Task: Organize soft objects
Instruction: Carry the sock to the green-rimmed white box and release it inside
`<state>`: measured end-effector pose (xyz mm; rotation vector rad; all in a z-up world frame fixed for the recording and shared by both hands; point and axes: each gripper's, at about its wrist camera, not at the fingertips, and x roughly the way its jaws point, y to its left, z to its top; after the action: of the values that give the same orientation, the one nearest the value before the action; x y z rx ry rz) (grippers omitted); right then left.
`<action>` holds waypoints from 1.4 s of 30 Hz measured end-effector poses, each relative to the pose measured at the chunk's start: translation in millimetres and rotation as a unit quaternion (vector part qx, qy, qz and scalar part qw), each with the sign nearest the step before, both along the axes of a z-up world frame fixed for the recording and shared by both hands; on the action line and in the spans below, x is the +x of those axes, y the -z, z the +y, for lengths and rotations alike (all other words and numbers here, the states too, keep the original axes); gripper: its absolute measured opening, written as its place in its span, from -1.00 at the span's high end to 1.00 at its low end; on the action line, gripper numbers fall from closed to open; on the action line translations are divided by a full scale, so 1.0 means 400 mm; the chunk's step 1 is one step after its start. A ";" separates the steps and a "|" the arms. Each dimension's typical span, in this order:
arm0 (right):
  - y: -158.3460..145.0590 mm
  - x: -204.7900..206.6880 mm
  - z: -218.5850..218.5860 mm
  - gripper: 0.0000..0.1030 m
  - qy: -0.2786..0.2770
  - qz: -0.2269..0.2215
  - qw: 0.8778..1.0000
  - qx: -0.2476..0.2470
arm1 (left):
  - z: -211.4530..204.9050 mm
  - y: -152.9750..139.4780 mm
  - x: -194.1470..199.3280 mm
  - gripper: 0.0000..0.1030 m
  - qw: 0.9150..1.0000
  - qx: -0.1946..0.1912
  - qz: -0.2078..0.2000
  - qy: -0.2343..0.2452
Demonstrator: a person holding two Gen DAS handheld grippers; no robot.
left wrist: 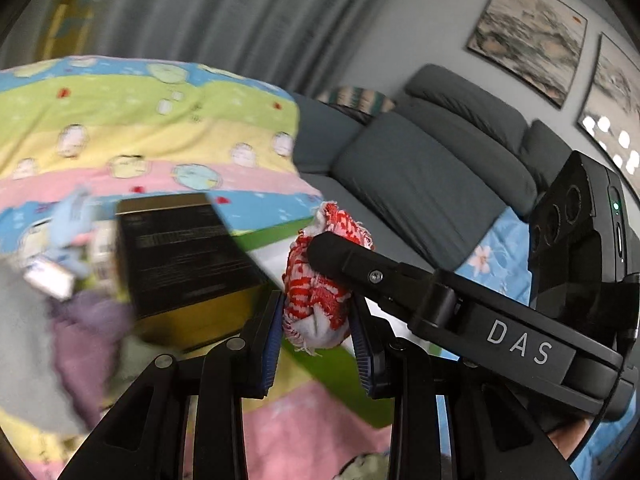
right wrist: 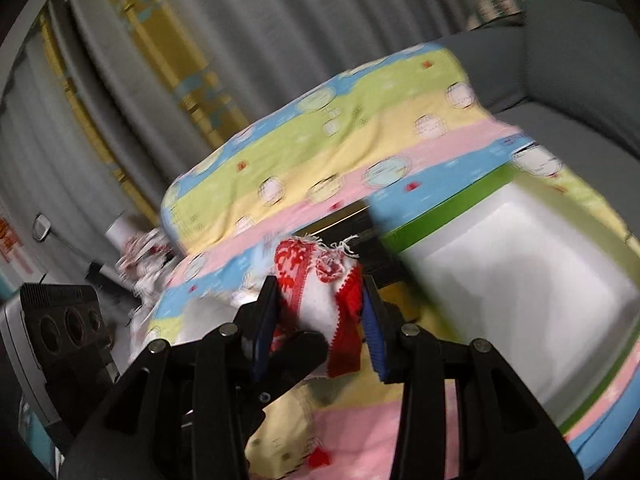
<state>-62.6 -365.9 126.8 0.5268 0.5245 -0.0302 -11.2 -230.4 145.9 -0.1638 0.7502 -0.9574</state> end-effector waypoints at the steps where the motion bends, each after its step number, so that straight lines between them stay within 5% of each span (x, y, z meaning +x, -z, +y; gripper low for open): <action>1: 0.006 -0.006 -0.033 0.24 0.008 -0.001 1.000 0.008 | -0.020 0.003 0.002 0.37 1.000 0.001 -0.002 0.006; 6: 0.057 -0.026 -0.161 0.24 0.059 0.007 0.997 0.051 | -0.139 0.034 -0.007 0.37 0.999 0.027 -0.008 0.038; 16: 0.118 -0.035 -0.232 0.19 0.125 0.049 0.988 0.074 | -0.252 0.104 -0.016 0.37 0.997 0.057 0.025 0.054; 20: 0.115 -0.045 -0.232 -0.02 0.147 0.049 0.986 0.068 | -0.247 0.102 -0.017 0.27 0.997 0.058 0.031 0.048; 22: 0.110 -0.053 -0.228 -0.25 0.155 0.045 0.985 0.060 | -0.233 0.094 -0.020 -0.15 0.997 0.056 0.037 0.044; 25: 0.095 -0.069 -0.219 -0.57 0.156 0.020 0.985 0.066 | -0.190 0.065 -0.033 -0.49 0.998 0.060 0.018 0.023; 32: 0.042 -0.077 -0.145 -0.93 0.130 -0.011 0.991 0.038 | -0.044 -0.013 -0.055 -0.61 0.996 0.066 -0.030 -0.042; 42: 0.037 -0.018 0.003 -0.97 0.071 0.001 0.997 0.004 | 0.252 0.007 -0.037 -0.64 0.979 0.087 -0.025 -0.184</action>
<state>-69.9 -364.6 111.9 0.5711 0.4878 -0.1642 -25.9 -129.4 142.9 -0.1188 0.7228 -0.5389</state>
